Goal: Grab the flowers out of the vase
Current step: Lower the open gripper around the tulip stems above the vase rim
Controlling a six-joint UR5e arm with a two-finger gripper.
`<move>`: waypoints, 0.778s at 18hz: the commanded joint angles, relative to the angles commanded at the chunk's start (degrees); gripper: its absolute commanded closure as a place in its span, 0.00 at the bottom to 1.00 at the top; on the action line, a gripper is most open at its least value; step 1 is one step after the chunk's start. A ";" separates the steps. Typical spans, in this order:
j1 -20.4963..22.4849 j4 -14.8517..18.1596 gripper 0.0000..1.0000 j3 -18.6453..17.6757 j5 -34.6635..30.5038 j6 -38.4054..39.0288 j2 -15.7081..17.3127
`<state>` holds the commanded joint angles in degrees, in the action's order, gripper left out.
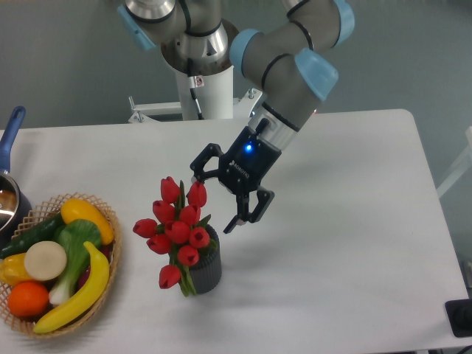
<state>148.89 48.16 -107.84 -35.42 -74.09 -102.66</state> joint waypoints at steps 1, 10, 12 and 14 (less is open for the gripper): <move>-0.18 0.00 0.00 0.00 0.09 -0.09 0.00; -1.94 -4.83 0.00 -0.27 0.35 0.00 -1.67; -1.85 -5.01 0.00 -0.88 0.35 0.00 -1.76; -1.85 -5.10 0.00 -0.97 0.35 0.00 -1.85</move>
<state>147.04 43.07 -108.81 -35.07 -74.09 -104.50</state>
